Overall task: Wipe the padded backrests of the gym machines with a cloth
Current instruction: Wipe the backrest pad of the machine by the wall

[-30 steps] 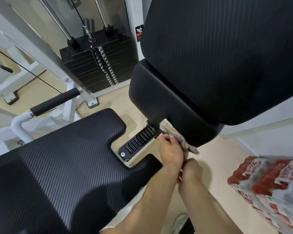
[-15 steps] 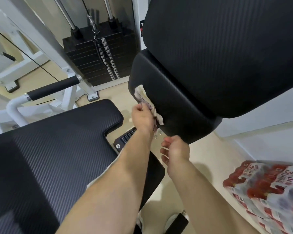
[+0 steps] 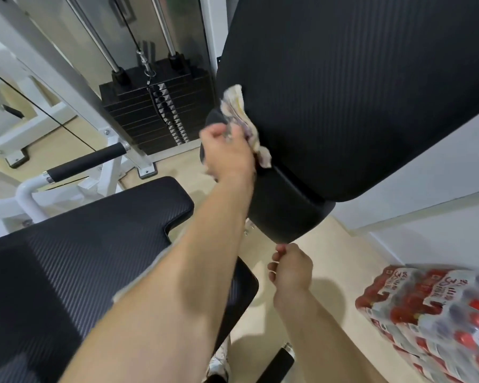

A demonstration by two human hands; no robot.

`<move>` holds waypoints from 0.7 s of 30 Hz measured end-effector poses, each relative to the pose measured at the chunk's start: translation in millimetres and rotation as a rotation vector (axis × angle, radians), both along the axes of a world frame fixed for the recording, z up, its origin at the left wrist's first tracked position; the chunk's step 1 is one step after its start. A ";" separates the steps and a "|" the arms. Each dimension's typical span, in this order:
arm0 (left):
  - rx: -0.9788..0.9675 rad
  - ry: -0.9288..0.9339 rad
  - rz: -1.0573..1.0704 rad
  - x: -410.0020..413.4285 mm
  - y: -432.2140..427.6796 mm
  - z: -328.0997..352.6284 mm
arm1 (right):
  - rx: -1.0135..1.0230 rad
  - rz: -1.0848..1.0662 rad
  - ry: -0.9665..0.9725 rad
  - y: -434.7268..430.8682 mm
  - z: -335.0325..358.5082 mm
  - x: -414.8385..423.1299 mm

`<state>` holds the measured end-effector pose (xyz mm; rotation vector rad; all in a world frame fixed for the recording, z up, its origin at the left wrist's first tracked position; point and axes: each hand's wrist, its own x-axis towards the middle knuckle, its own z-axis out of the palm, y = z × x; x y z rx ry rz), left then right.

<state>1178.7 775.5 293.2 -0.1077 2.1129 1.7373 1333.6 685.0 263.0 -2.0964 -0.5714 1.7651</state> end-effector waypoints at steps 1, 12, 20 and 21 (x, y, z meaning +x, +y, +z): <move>-0.031 0.036 -0.004 -15.1 6.0 2.5 | 0.019 0.000 0.030 1.8 7.5 -5.6; -0.209 0.065 -0.379 133.2 -64.6 -37.8 | 0.155 -0.127 -0.116 19.6 26.0 20.9; -0.285 0.121 -0.224 40.4 -32.3 -52.3 | 0.018 0.127 -0.019 1.7 -1.1 -9.3; -0.291 0.141 -0.204 24.7 -27.7 -54.4 | 0.025 0.151 -0.004 3.8 -2.3 -18.1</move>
